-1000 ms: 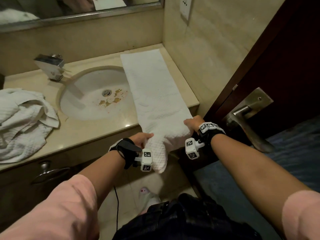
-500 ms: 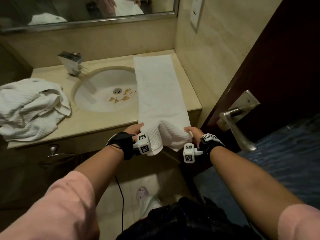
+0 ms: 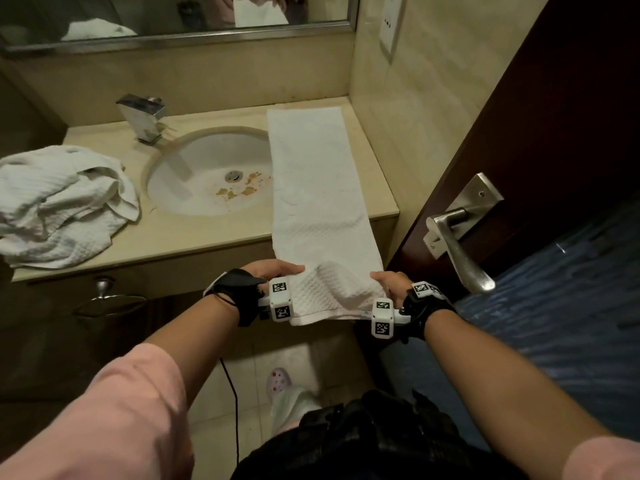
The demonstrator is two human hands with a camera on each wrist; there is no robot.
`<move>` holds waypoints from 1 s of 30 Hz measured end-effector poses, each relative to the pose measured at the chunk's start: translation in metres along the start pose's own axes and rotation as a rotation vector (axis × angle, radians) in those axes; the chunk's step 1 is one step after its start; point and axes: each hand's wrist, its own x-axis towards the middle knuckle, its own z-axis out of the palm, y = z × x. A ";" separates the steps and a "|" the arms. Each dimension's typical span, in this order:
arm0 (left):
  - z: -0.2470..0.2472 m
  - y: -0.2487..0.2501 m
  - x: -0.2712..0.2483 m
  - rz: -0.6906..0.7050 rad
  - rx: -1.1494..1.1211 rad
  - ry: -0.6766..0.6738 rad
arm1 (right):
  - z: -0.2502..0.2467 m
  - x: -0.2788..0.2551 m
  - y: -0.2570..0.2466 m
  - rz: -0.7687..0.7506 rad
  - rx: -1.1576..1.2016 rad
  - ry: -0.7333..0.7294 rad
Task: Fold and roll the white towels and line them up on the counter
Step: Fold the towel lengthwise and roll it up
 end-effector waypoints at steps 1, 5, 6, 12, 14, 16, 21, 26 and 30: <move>0.000 -0.002 0.004 -0.011 0.021 0.017 | 0.001 0.001 0.002 -0.001 0.014 0.023; -0.004 -0.014 0.017 -0.031 0.135 0.071 | 0.010 -0.018 0.009 -0.067 0.035 0.087; -0.003 -0.016 0.018 -0.018 0.154 0.076 | 0.010 -0.018 0.013 -0.092 0.015 0.093; -0.003 -0.037 0.026 0.073 0.206 0.145 | 0.003 -0.014 0.028 -0.202 -0.195 0.080; -0.002 -0.043 0.028 0.091 0.129 0.141 | -0.001 -0.016 0.029 -0.209 -0.233 0.087; -0.003 -0.051 0.032 0.126 0.050 0.139 | -0.003 -0.019 0.031 -0.192 -0.241 0.075; -0.006 -0.072 0.040 0.265 0.068 0.277 | -0.001 -0.021 0.041 -0.217 -0.205 0.070; 0.000 -0.090 0.036 0.333 0.134 0.234 | 0.002 -0.021 0.050 -0.196 -0.130 0.031; 0.000 -0.091 0.018 0.289 -0.037 0.067 | 0.003 -0.031 0.052 -0.190 0.002 -0.016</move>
